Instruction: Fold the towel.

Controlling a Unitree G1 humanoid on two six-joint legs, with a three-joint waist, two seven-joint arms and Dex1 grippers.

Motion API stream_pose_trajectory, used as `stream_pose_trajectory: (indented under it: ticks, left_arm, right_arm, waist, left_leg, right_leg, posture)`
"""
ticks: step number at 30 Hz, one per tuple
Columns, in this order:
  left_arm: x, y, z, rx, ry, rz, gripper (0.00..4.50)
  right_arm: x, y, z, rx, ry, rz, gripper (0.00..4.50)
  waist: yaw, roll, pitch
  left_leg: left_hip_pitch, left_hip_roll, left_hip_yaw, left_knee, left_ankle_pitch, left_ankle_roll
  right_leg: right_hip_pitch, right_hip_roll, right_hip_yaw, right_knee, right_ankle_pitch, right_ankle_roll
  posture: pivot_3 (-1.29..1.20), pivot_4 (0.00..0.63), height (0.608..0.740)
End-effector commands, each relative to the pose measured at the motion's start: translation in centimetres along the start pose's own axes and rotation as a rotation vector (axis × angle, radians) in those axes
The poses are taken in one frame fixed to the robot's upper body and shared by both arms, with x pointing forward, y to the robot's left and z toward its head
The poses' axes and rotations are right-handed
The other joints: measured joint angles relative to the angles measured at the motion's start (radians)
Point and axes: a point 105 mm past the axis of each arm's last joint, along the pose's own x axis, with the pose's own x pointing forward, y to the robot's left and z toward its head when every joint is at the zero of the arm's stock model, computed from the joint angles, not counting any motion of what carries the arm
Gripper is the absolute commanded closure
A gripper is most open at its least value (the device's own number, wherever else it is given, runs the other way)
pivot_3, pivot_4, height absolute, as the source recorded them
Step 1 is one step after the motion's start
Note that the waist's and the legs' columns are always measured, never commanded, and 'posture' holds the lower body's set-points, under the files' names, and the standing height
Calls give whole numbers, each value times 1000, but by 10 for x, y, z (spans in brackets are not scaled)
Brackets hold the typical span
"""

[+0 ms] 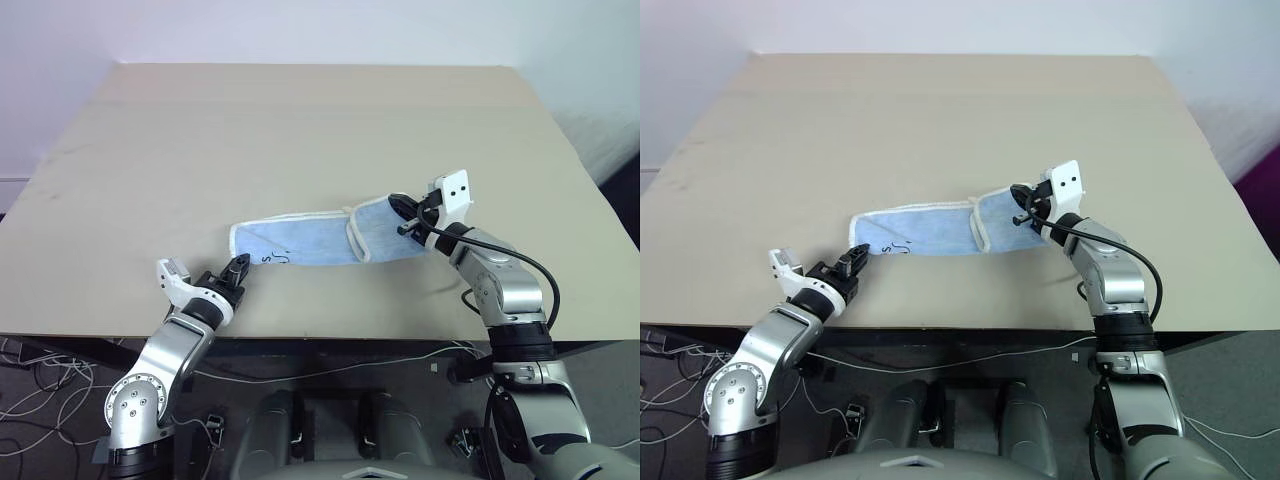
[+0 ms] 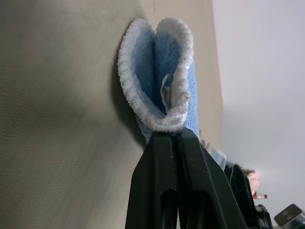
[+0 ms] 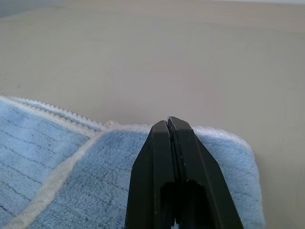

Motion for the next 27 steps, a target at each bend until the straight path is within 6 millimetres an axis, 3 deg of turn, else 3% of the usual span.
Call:
stream_pose_trajectory:
  ticks: [1, 7, 10, 14, 17, 21, 23, 27]
  left_arm:
    - [-3, -7, 16, 26, -64, -40, 4474]
    - [-15, -18, 54, 107, -192, -111, 4474]
    - [-27, -30, 81, 229, -256, -169, 4474]
    - [-32, -51, 93, 367, -254, -257, 4474]
    - [-30, -69, 87, 516, -184, -343, 4474]
    - [-20, -100, 55, 728, -10, -525, 4474]
    - [-18, -106, 45, 779, 41, -572, 4474]
    - [4, -111, -17, 1025, 287, -679, 4474]
  right_arm:
    - [0, -2, 17, -38, -50, -7, 4500]
    - [0, -4, 18, -40, -55, -15, 4500]
    - [-1, -7, 19, -43, -59, -26, 4500]
    - [-1, -11, 20, -45, -62, -42, 4500]
    - [-1, -12, 21, -46, -63, -48, 4500]
    - [0, -14, 21, -45, -66, -58, 4500]
    - [0, -15, 21, -44, -66, -61, 4500]
    - [-1, -18, 21, -38, -75, -89, 4500]
  waist:
    - [0, 0, 0]
    - [-4, 0, 0]
    - [-7, 0, 1]
    - [-6, 0, 1]
    - [-6, 0, 1]
    - [-4, 0, 1]
    - [-6, 0, 1]
    - [-6, 0, 1]
  left_leg:
    - [0, 0, 0, 0, 0, 0]
    - [-1, 0, 0, -1, 0, 0]
    - [-2, 0, 0, -2, 0, -1]
    - [-2, 0, 1, -4, 1, -2]
    - [-2, 0, 1, -5, 1, -2]
    - [-1, -1, 3, -11, 4, -6]
    - [-2, -1, 3, -12, 5, -8]
    - [-1, -1, 4, -13, 8, -12]
  right_leg:
    - [0, 0, 0, 0, 0, 0]
    - [-1, 0, 0, 0, 0, 0]
    - [-3, 0, 0, 0, 0, 0]
    - [-4, 0, 0, -1, 0, 0]
    - [-5, 0, 0, -1, 0, 0]
    - [-6, 1, 1, -3, 0, 0]
    - [-7, 3, 1, -2, 0, 0]
    - [-7, 5, 1, -2, 2, 3]
  posture:
    - [0, 150, 740]
    - [0, 150, 740]
    - [0, 150, 740]
    - [0, 150, 740]
    - [0, 150, 740]
    - [0, 150, 740]
    - [0, 150, 740]
    - [0, 150, 740]
